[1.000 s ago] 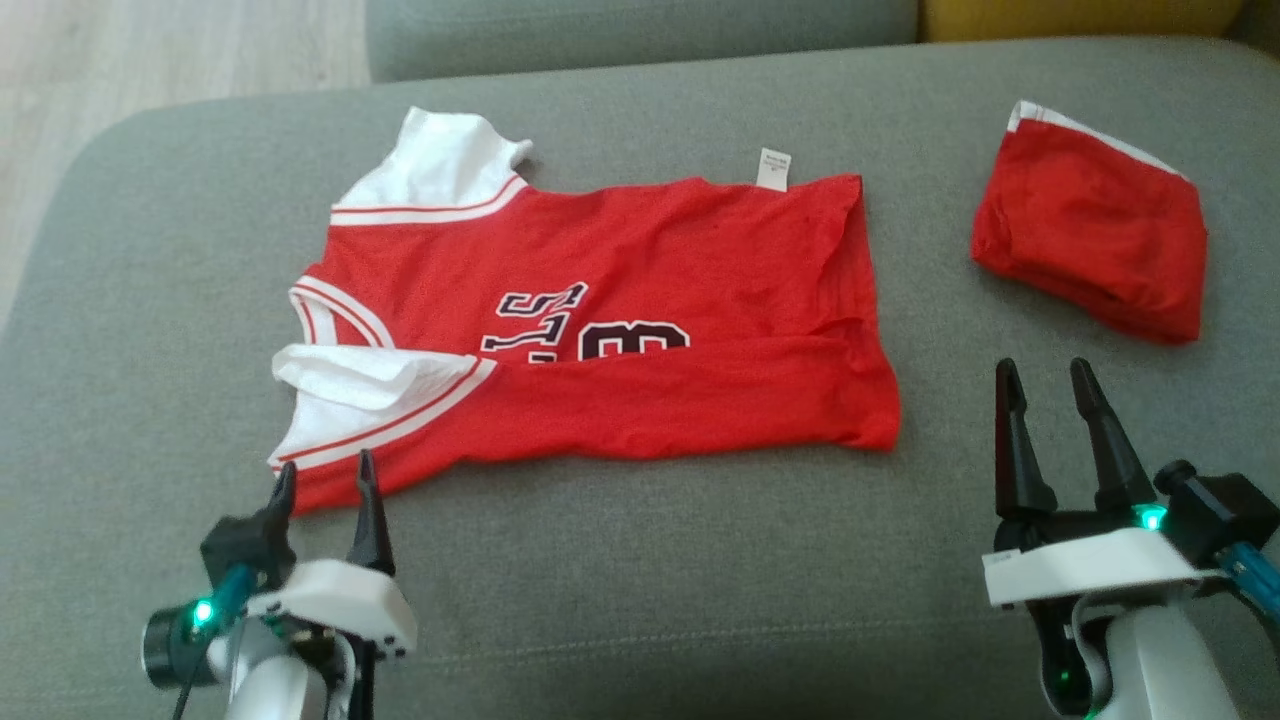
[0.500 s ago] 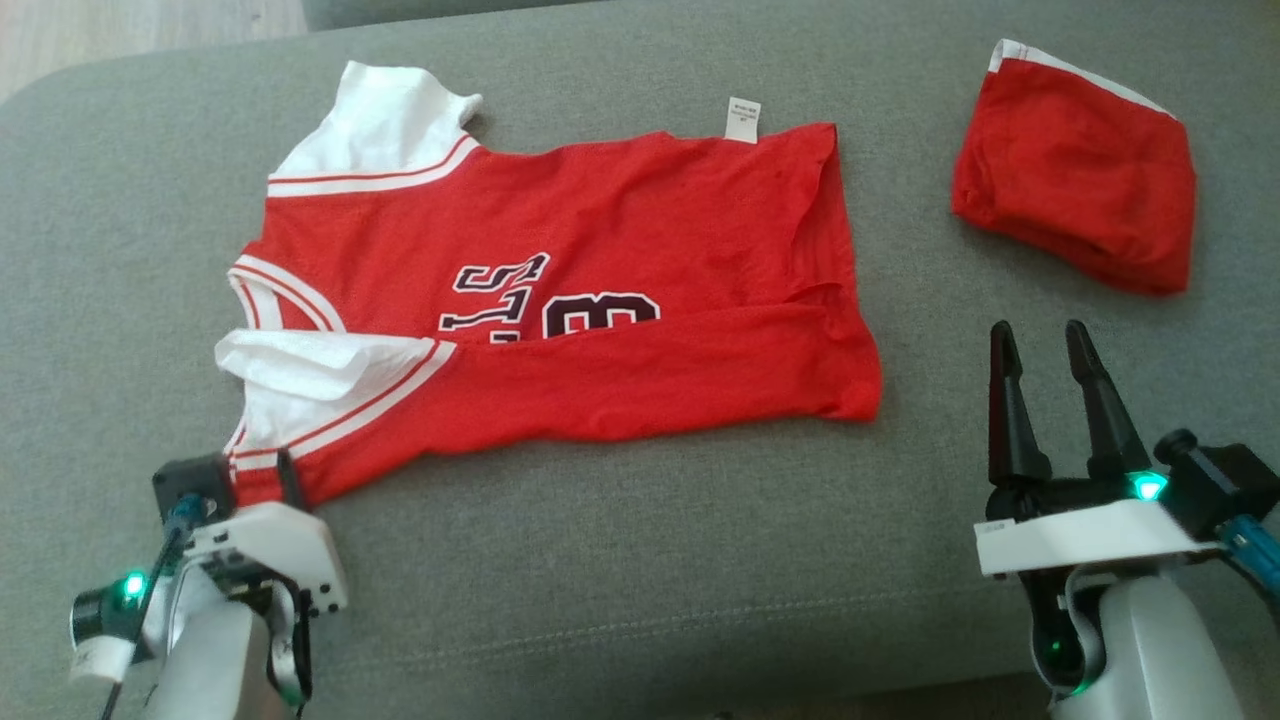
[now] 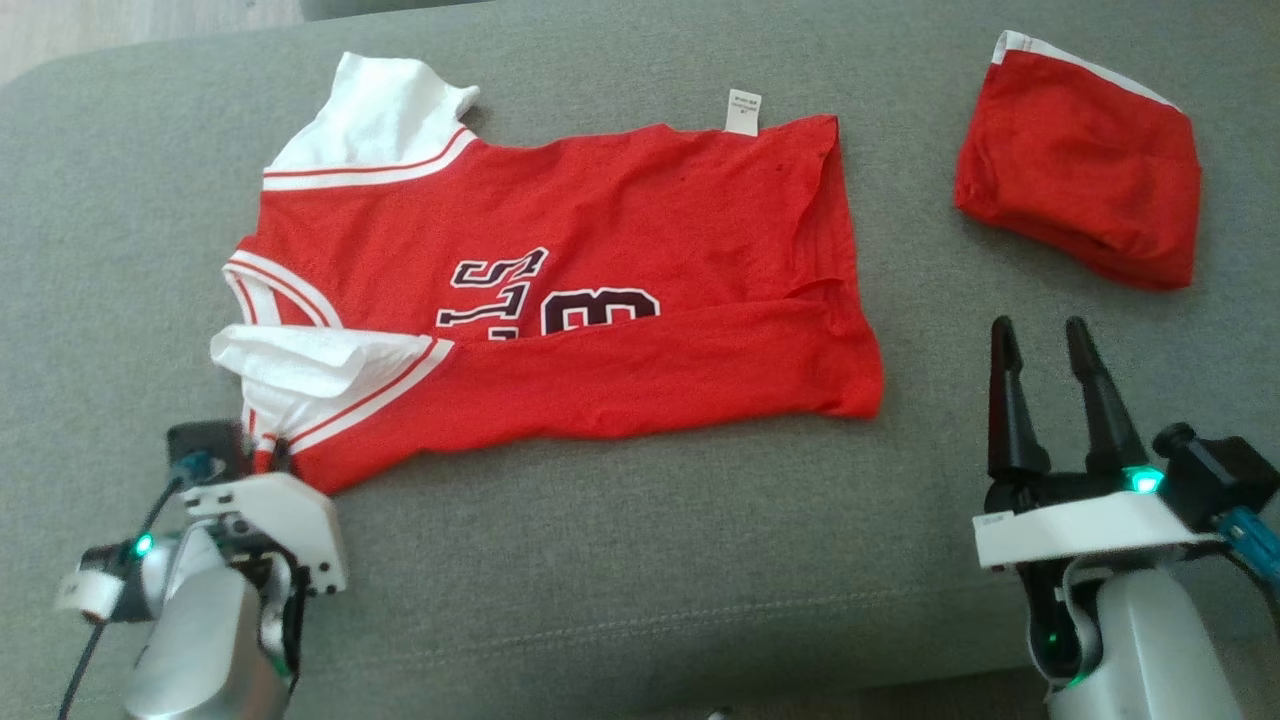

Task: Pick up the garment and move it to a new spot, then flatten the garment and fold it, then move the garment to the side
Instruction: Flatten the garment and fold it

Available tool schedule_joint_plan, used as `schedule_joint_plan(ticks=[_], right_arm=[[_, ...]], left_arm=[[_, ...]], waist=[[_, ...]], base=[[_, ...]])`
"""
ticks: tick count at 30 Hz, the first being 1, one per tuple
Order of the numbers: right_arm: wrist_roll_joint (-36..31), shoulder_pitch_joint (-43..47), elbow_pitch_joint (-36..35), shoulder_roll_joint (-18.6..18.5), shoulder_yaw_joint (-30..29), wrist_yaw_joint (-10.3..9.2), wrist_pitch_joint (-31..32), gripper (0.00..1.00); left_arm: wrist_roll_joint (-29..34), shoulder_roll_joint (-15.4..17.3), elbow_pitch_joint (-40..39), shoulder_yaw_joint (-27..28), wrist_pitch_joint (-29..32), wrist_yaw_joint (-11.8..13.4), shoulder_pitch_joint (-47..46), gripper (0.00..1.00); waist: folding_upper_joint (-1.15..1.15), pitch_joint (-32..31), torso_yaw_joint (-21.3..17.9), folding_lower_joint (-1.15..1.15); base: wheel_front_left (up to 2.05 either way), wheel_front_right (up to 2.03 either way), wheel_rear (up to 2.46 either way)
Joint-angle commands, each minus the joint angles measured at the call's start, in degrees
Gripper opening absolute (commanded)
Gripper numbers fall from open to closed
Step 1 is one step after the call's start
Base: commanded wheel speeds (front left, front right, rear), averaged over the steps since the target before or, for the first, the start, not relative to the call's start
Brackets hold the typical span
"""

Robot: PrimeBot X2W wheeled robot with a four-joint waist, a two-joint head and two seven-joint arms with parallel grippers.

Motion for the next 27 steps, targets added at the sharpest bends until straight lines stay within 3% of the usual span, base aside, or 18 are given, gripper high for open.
schedule_joint_plan(ticks=[1, 7, 11, 17, 27], right_arm=[[0.9, -1.8, -0.9, 0.3, 1.4, 0.37, 0.4, 1.00], [6.4, -3.2, 3.9, 0.4, 2.5, 0.37, 7.4, 1.00], [11.8, -5.0, 8.4, 0.4, 3.0, 0.37, 11.4, 1.00], [19.5, -8.0, 15.6, 0.4, 3.4, 0.37, 15.4, 1.00], [25.3, -14.5, 26.3, 0.5, 6.0, 0.37, 16.7, 1.00]], left_arm=[[-0.4, 1.0, 0.3, 0.9, 0.8, -0.4, -0.4, 0.00], [-0.9, 1.3, -4.9, 2.5, -7.9, 2.4, -1.1, 0.00], [-0.7, 1.2, -7.3, 2.1, -10.8, 2.6, -0.8, 0.00], [-0.1, 0.9, -8.8, 0.3, -11.6, 1.5, -0.7, 0.00], [0.2, 0.3, -10.3, -1.6, -11.5, 1.5, -1.2, 0.00]], waist=[[0.00, 0.0, 0.3, 0.00], [0.00, 0.3, 2.1, 0.00], [0.00, 0.4, 3.6, 0.00], [0.00, 0.7, 5.1, 0.00], [0.00, 2.0, 6.8, 0.00]], base=[[0.00, 0.00, 0.00], [0.00, 0.00, 0.00], [0.00, 0.00, 0.00], [0.00, 0.00, 0.00], [0.00, 0.00, 0.00]])
